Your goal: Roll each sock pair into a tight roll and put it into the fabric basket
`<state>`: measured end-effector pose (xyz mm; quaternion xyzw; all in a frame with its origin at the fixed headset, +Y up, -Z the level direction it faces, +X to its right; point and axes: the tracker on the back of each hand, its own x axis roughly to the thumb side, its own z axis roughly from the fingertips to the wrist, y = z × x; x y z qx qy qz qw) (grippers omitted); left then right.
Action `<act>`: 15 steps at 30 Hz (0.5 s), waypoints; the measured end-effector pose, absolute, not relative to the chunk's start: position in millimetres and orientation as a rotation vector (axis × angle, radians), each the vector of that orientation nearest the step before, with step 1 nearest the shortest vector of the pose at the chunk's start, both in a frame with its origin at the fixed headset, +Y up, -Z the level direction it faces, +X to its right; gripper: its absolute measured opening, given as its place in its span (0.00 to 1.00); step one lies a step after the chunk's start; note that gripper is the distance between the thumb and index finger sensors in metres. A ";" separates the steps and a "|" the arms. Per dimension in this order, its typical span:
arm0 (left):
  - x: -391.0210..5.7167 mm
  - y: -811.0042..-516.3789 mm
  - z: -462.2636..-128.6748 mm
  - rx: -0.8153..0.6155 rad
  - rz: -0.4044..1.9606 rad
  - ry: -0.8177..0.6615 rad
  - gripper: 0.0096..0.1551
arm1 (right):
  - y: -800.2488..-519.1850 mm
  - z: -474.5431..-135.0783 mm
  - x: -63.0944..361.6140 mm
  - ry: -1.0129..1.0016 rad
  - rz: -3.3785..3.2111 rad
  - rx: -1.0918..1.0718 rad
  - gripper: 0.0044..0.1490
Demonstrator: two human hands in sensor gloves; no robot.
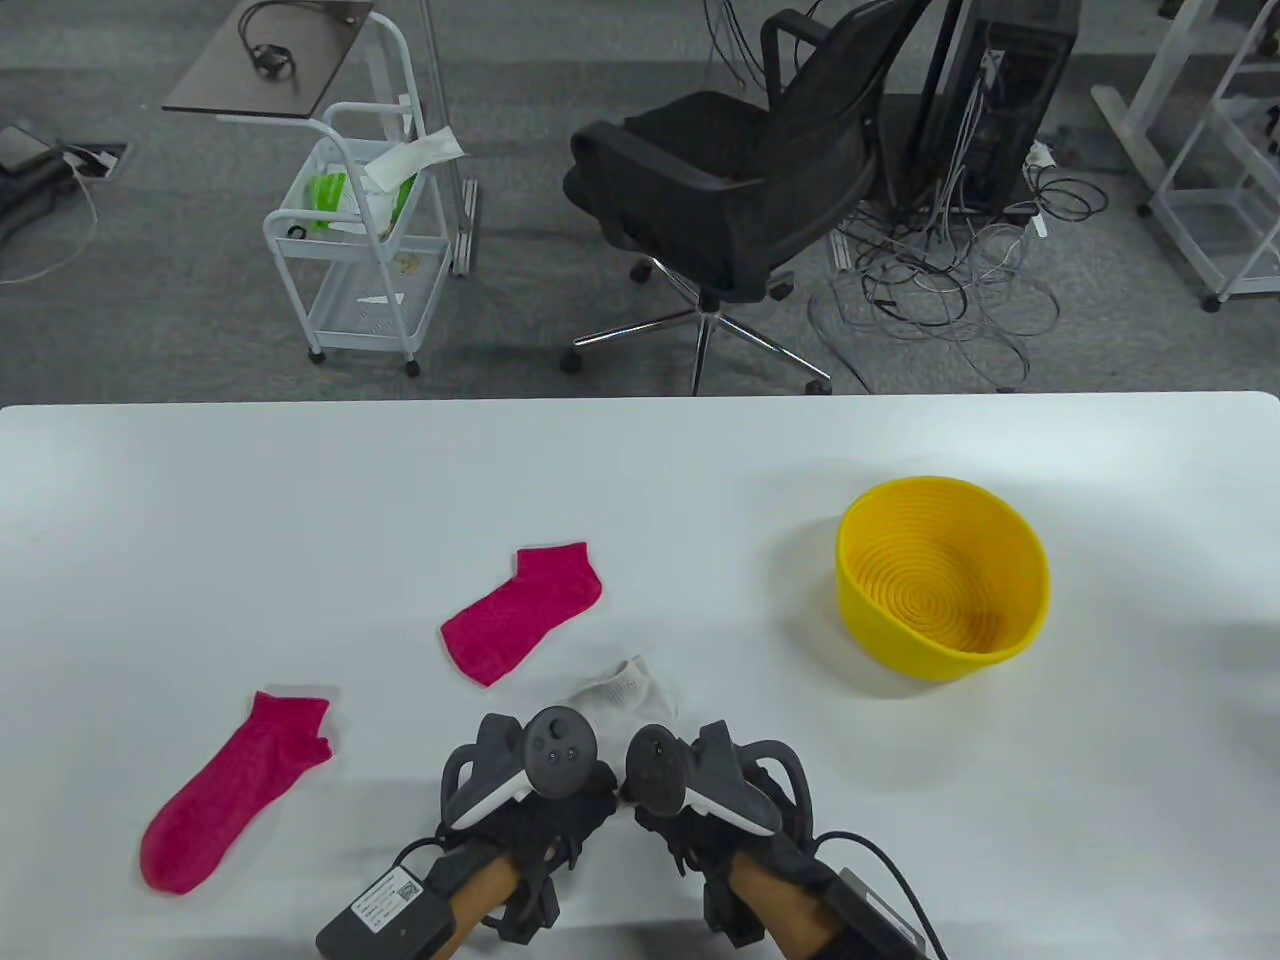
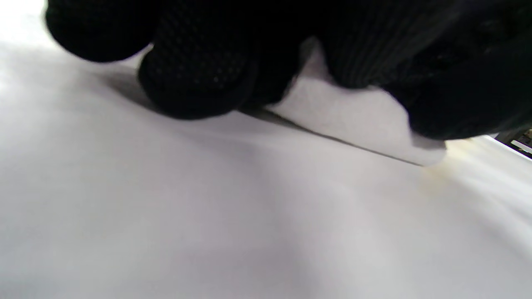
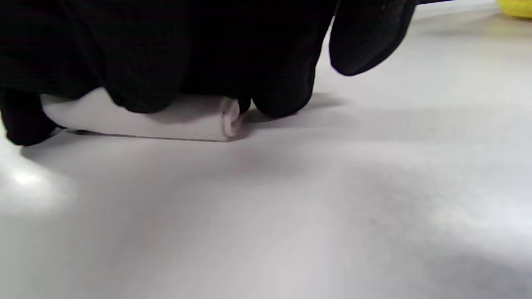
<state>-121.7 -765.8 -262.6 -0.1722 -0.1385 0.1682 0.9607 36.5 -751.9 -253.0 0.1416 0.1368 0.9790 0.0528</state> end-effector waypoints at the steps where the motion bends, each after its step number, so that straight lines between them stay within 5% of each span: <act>1: -123.0 -763.0 -262.6 -0.336 0.343 -0.275 0.25 | -752.3 -252.0 35.9 0.413 2.987 0.435 0.26; 5: -132.3 -743.0 -260.9 -0.182 0.366 -0.232 0.29 | -753.9 -248.0 30.2 0.375 3.065 0.461 0.32; 15: -129.6 -754.5 -259.5 -0.292 0.335 -0.281 0.26 | -757.1 -252.3 31.6 0.329 3.032 0.382 0.26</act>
